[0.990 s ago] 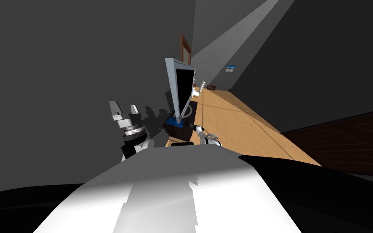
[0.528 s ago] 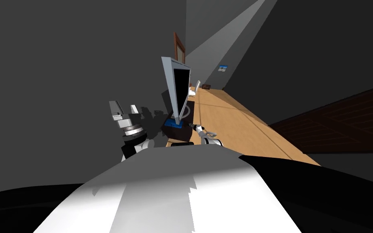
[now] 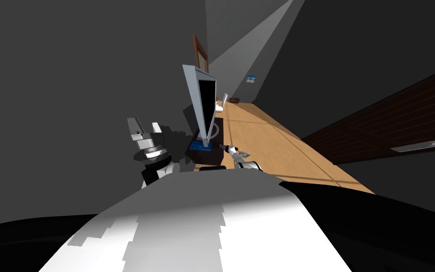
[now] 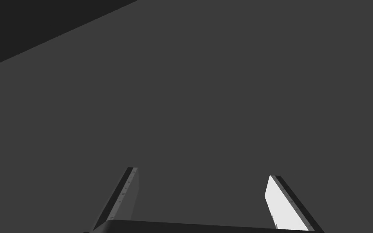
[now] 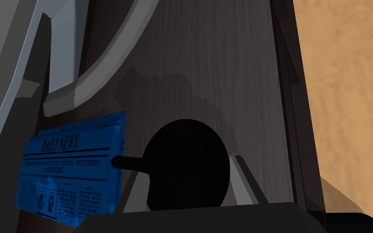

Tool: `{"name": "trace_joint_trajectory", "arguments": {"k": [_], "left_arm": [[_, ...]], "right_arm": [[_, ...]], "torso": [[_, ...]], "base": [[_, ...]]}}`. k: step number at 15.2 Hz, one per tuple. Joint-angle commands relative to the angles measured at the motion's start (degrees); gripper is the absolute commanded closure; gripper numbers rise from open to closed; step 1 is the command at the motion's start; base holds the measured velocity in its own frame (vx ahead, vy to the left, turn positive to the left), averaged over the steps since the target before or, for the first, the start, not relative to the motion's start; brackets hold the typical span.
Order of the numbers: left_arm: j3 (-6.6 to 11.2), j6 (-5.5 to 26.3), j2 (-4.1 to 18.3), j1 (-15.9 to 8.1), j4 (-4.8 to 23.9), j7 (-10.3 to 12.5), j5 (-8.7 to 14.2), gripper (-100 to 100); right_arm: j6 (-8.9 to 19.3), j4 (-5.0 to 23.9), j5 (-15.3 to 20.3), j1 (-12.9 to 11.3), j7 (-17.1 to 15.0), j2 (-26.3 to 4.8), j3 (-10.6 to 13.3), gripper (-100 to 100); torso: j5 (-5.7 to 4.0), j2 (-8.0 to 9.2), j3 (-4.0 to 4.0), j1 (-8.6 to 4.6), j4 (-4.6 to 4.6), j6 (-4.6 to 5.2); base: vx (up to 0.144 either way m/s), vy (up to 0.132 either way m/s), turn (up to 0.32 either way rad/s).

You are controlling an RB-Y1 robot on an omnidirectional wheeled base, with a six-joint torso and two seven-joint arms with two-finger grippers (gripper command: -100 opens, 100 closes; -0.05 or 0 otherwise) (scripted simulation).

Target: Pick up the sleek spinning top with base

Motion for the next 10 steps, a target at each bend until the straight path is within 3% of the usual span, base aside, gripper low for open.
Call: {"name": "trace_joint_trajectory", "arguments": {"k": [1,5,6,8,10], "left_arm": [[0.00,0.00,0.00,0.00,0.00,0.00,0.00,0],[0.00,0.00,0.00,0.00,0.00,0.00,0.00,0],[0.00,0.00,0.00,0.00,0.00,0.00,0.00,0],[0.00,0.00,0.00,0.00,0.00,0.00,0.00,0],[0.00,0.00,0.00,0.00,0.00,0.00,0.00,0]], "right_arm": [[0.99,-1.03,-1.24,0.47,-1.27,-0.95,2.86,100],[1.77,-1.48,-2.75,0.69,-1.77,-1.79,7.40,100],[1.77,-1.48,-2.75,0.69,-1.77,-1.79,7.62,100],[2.55,-1.93,-4.25,0.92,-2.27,-2.64,10.71,100],[2.39,-1.74,-4.17,0.87,-2.09,-2.49,9.94,100]], "torso": [[0.00,0.00,0.00,0.00,0.00,0.00],[0.01,0.03,0.02,-0.04,0.01,0.05],[0.02,0.03,0.02,-0.03,0.01,0.04],[0.04,0.05,0.04,-0.05,0.02,0.03],[0.06,0.09,0.06,-0.02,0.03,-0.05]], "base": [[0.019,0.055,-0.186],[0.026,0.056,-0.178],[0.018,0.044,-0.105],[0.021,0.052,-0.207],[0.005,0.035,-0.054]]}}
